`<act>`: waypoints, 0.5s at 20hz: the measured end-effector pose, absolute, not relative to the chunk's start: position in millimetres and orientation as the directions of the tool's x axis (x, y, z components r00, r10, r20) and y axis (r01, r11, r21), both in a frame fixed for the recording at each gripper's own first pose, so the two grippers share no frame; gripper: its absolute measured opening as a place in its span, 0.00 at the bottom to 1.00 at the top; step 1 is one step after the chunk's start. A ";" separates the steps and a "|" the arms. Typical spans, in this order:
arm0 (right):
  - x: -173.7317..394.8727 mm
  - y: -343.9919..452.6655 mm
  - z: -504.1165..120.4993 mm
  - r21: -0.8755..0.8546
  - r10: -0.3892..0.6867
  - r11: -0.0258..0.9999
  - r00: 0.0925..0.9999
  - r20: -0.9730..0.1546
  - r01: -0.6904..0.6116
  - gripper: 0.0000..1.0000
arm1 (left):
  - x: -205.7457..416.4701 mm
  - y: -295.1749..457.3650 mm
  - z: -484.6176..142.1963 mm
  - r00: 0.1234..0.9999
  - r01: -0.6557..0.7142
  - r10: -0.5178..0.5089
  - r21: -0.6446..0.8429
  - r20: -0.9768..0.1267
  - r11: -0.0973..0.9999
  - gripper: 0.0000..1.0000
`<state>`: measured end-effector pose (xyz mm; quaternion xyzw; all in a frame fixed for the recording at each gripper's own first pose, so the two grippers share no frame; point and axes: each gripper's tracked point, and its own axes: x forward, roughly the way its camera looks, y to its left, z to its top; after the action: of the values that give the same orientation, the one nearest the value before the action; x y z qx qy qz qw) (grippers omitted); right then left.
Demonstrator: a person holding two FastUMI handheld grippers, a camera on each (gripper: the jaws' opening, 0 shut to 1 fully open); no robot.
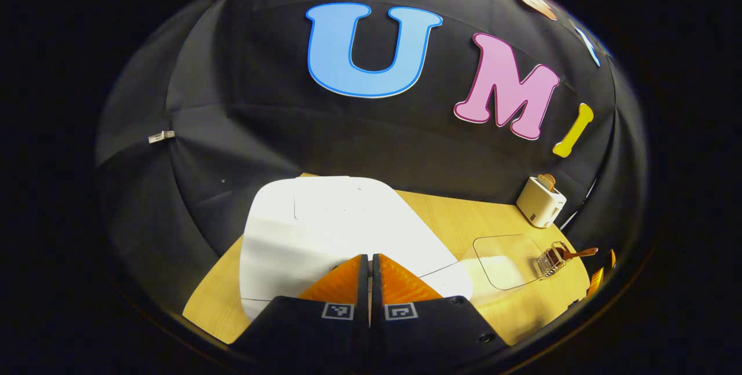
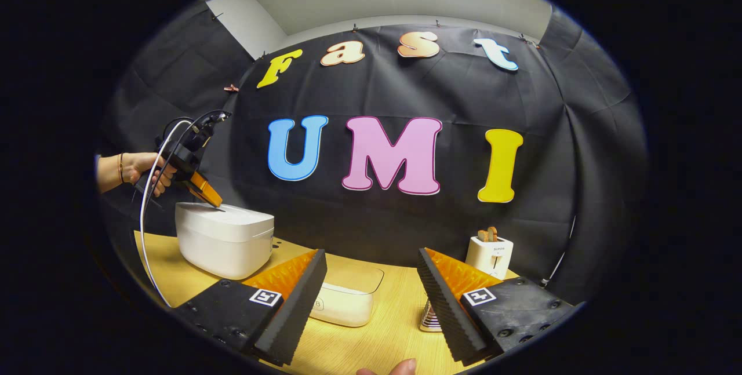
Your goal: Close the left gripper, press the button to open the rice cooker; take a wooden spoon from the chopstick holder with the right hand, scoop a spoonful of rice and pour it into the rice cooker, then put the wooden spoon back into the chopstick holder.
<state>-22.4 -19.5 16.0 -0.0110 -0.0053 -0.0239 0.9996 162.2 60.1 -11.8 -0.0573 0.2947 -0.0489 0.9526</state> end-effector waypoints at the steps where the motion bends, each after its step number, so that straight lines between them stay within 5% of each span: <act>1: -22.1 -19.2 14.6 -0.021 -0.048 0.999 0.999 0.010 0.048 0.97 | 162.6 61.6 -16.8 0.815 0.055 -0.118 -0.127 -0.568 0.990 0.05; 10: -19.2 -10.3 14.3 -0.006 -0.035 0.999 0.999 0.014 0.035 0.97 | 162.3 62.2 -32.4 0.722 0.038 -0.076 -0.070 -0.688 0.997 0.06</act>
<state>-19.2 -10.3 14.3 -0.0032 -0.0071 -0.0175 0.9998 162.3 62.2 -32.4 -0.0256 0.3715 -0.0309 0.9276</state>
